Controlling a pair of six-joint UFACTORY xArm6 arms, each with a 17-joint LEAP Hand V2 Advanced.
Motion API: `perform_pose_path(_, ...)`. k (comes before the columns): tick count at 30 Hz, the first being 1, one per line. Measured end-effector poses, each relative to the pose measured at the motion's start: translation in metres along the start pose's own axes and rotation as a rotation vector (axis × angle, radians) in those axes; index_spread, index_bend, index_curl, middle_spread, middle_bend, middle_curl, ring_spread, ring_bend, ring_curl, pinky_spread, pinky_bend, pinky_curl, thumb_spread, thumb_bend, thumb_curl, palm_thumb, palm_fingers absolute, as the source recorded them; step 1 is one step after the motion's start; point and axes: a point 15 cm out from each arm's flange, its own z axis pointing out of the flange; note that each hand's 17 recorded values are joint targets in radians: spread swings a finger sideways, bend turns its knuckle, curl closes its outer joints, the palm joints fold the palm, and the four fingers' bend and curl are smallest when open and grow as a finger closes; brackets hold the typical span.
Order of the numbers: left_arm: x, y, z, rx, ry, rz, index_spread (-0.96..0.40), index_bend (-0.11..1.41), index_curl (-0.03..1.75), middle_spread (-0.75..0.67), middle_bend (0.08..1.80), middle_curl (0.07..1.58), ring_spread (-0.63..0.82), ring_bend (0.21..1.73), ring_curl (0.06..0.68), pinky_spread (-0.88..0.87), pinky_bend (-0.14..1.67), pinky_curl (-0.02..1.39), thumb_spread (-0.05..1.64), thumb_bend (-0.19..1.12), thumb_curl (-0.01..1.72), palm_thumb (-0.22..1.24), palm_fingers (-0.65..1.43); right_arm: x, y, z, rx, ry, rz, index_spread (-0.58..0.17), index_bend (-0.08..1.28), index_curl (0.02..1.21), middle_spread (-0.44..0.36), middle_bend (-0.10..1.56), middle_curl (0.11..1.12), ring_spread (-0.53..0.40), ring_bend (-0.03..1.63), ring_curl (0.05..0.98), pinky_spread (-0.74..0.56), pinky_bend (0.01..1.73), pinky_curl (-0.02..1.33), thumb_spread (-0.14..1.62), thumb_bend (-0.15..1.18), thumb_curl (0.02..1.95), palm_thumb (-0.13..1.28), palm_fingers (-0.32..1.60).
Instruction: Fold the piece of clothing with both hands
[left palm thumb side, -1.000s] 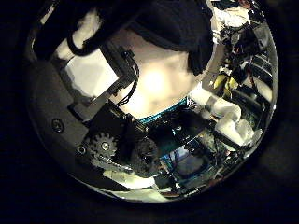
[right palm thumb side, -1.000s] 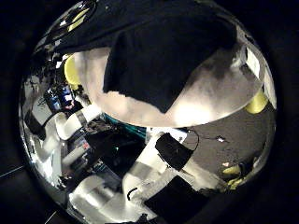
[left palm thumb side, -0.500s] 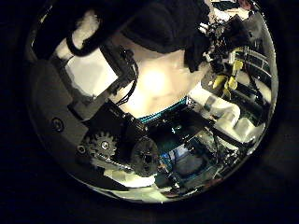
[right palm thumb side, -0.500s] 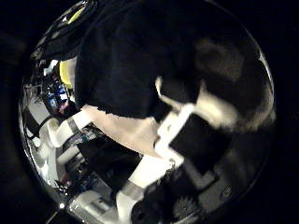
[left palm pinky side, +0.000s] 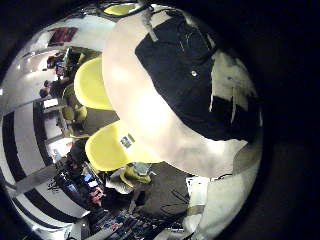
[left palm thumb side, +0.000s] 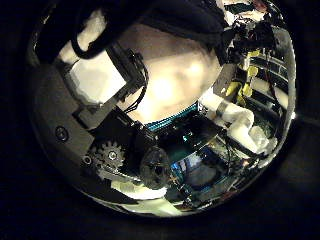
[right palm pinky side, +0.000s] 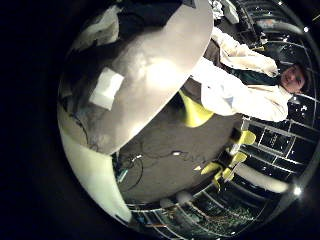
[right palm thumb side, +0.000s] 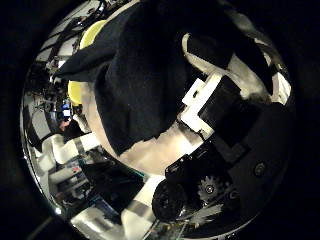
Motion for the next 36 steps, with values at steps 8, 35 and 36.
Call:
perform_pose_path(8, 0.021, 0.036, -0.006, -0.054, 0.108, 0.078, -0.68, 0.19, 1.57, -0.65, 0.83, 1.13, -0.45, 1.34, 0.524, -0.66, 1.06, 0.64, 1.08, -0.01, 0.66, 0.81, 1.07, -0.018, 0.023, -0.081, 0.008, -0.092, -0.016, -0.326, 1.09, 0.82, -0.206, 1.23, 0.89, -0.26, 1.38, 0.712, -0.22, 1.34, 0.76, 1.29, -0.01, 0.51, 0.96, 0.96)
perform_pose_path(35, -0.046, -0.08, 0.044, -0.18, 0.185, -0.07, -0.57, 0.19, 1.62, -0.67, 0.83, 1.15, -0.47, 1.3, 0.524, -0.67, 0.94, 0.66, 1.06, -0.04, 0.61, 0.73, 0.9, 0.005, -0.186, -0.04, -0.103, -0.187, 0.05, -0.298, 1.13, 0.9, -0.181, 1.3, 0.92, -0.255, 1.42, 0.817, -0.21, 1.28, 1.01, 1.3, -0.02, 0.56, 0.92, 0.85)
perform_pose_path(36, -0.049, -0.087, 0.045, -0.173, 0.185, -0.083, -0.56, 0.2, 1.61, -0.67, 0.84, 1.15, -0.47, 1.29, 0.521, -0.67, 0.91, 0.66, 1.07, -0.03, 0.6, 0.72, 0.88, 0.008, -0.194, -0.031, -0.111, -0.192, 0.053, -0.299, 1.11, 0.9, -0.18, 1.3, 0.92, -0.258, 1.42, 0.817, -0.22, 1.27, 1.01, 1.3, -0.02, 0.55, 0.91, 0.84)
